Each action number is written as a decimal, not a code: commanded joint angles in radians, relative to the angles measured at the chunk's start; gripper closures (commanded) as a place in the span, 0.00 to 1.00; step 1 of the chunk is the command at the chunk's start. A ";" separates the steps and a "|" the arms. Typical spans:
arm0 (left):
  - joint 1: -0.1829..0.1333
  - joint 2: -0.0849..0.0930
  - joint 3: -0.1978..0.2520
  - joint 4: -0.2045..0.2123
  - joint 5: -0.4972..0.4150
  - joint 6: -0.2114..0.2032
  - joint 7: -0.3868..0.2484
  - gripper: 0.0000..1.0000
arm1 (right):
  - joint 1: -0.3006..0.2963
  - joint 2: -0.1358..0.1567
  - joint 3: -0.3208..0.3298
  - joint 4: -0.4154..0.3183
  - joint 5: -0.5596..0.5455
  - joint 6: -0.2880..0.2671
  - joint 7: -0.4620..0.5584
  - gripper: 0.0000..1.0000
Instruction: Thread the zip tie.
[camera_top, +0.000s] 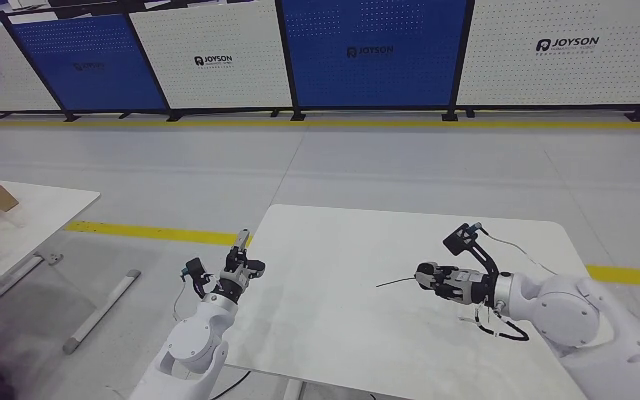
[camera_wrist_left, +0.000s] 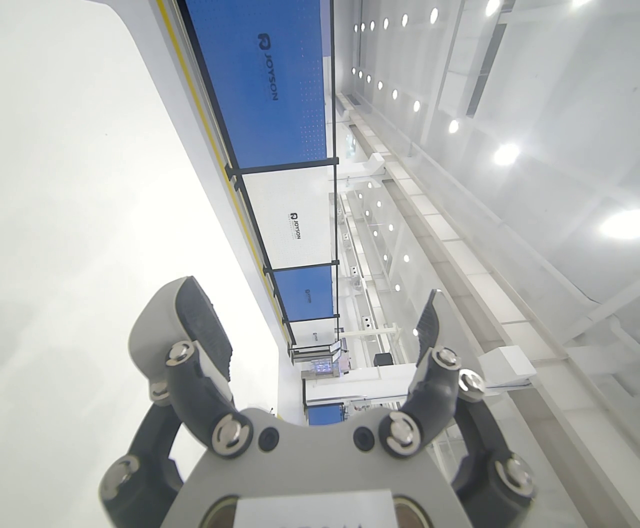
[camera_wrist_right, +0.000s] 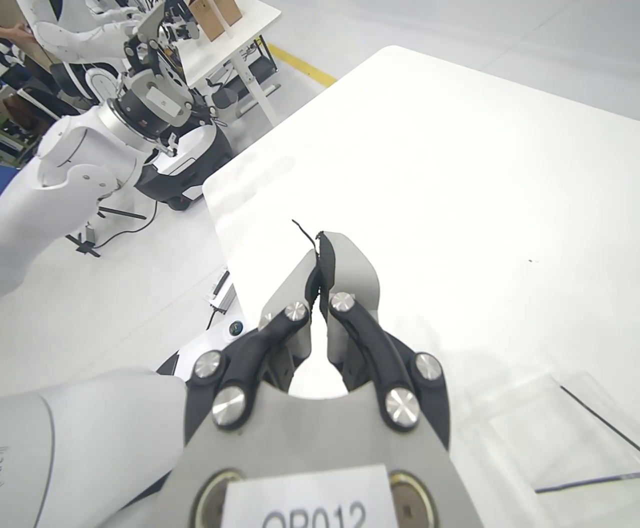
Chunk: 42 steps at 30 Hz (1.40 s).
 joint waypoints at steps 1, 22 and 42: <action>0.000 0.000 -0.014 -0.038 -0.018 0.050 0.002 0.00 | 0.000 0.000 0.000 0.000 0.000 0.000 0.000 1.00; -0.042 0.039 0.072 -0.120 -0.066 0.326 -0.099 0.00 | -0.005 0.000 0.002 0.001 -0.002 0.001 -0.010 1.00; -0.085 0.187 0.283 -0.129 -0.393 0.326 -0.095 0.00 | 0.135 -0.012 -0.192 -0.050 -0.246 0.000 -0.047 1.00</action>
